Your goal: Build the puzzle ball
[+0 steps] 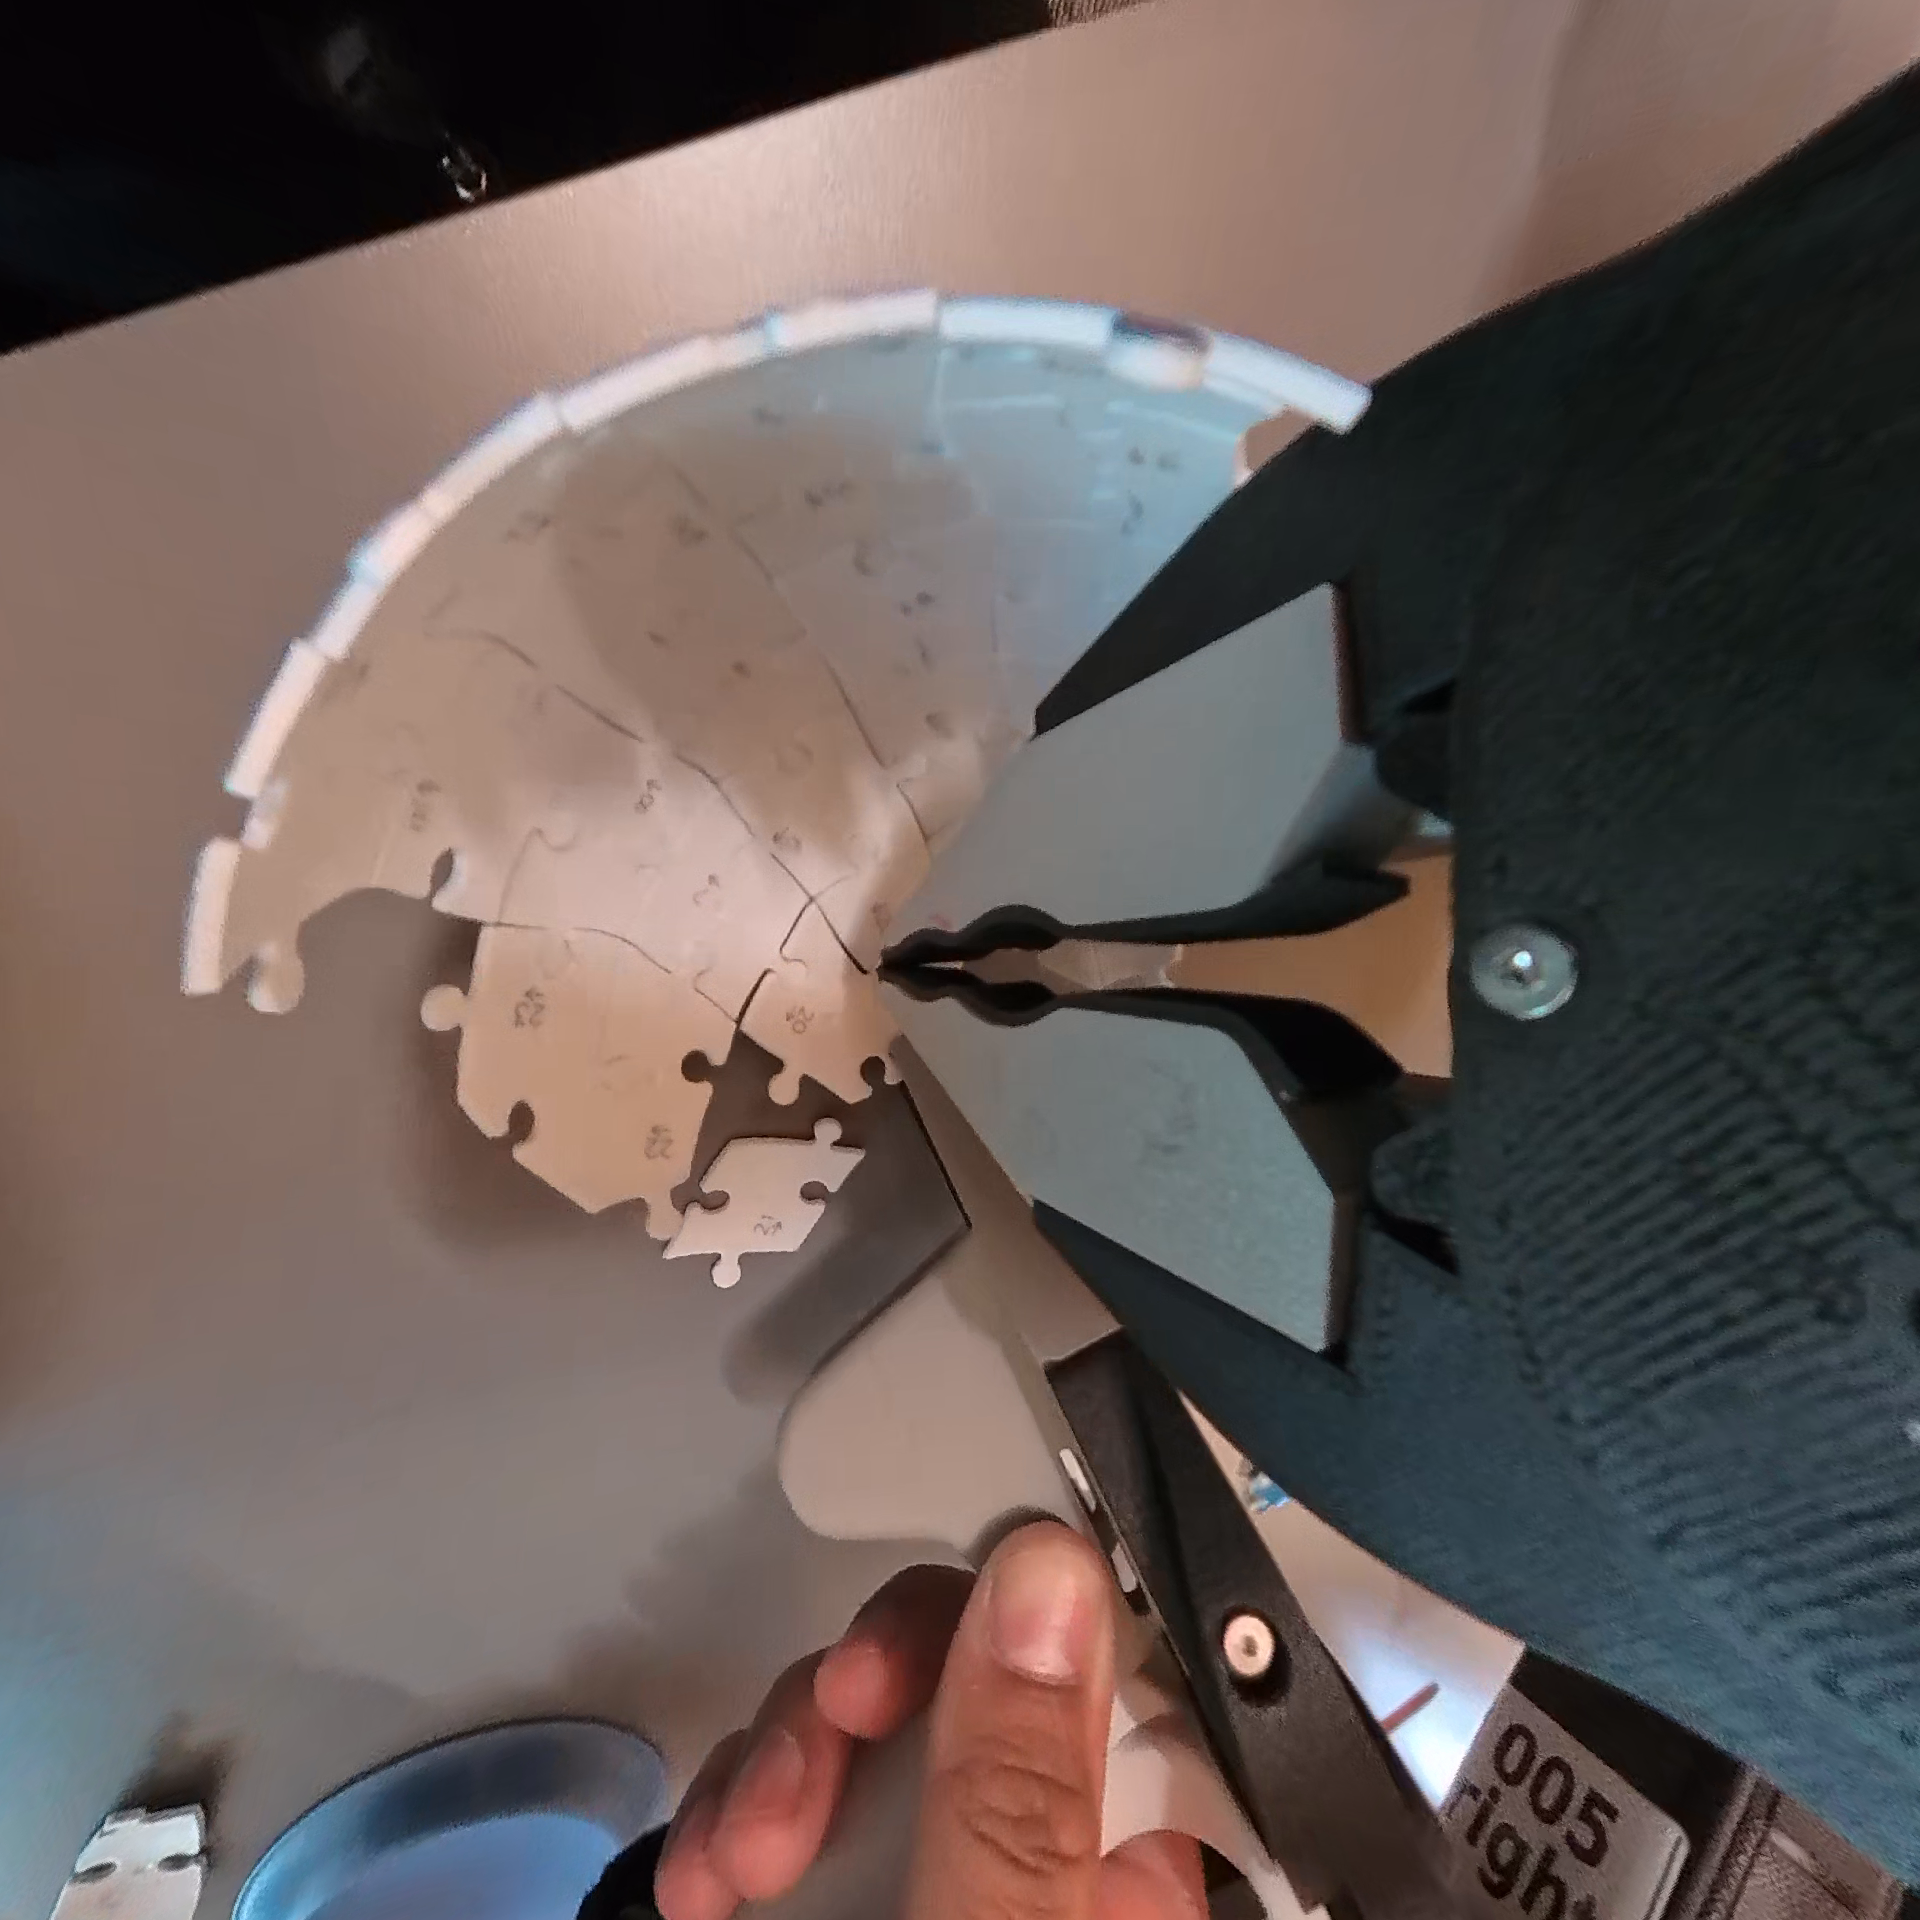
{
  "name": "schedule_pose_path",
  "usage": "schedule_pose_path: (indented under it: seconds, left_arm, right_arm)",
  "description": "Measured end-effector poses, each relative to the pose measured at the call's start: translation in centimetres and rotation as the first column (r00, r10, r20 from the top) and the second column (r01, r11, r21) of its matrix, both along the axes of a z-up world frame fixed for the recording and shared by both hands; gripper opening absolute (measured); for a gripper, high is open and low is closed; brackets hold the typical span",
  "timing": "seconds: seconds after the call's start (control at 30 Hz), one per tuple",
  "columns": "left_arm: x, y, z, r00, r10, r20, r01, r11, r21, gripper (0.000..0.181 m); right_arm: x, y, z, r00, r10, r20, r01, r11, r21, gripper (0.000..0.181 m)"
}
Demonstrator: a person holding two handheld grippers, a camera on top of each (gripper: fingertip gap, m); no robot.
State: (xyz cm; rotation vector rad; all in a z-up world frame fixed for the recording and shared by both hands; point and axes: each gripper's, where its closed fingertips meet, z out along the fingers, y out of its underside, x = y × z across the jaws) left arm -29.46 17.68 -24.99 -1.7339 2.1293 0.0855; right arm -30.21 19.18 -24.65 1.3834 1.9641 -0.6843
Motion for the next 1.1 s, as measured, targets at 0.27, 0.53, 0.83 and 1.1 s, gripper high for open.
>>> schedule_pose_path:
  seconds: [0.27,0.53,0.83,1.1]
  left_arm:
    - [-0.2,0.1,-0.1,0.997,-0.022,-0.069,0.022,1.000,-0.003,0.000]
    - [-0.2,0.1,-0.1,0.995,-0.023,-0.096,0.023,1.000,-0.001,0.000]
    - [-0.1,0.1,-0.1,0.993,-0.022,-0.116,0.026,0.999,0.028,0.000]
    - [-0.2,0.1,-0.1,0.991,-0.013,-0.134,0.021,0.998,0.056,0.000]
  right_arm:
    - [-0.3,0.7,0.0,0.999,-0.005,-0.044,0.009,0.997,0.075,0.000]
    - [-0.6,1.5,1.4,0.991,-0.062,-0.121,0.072,0.994,0.079,0.000]
    - [2.0,-0.4,1.0,0.982,-0.112,-0.155,0.118,0.993,0.026,0.000]
    - [1.0,0.3,2.3,0.926,-0.249,-0.284,0.263,0.965,0.012,0.000]
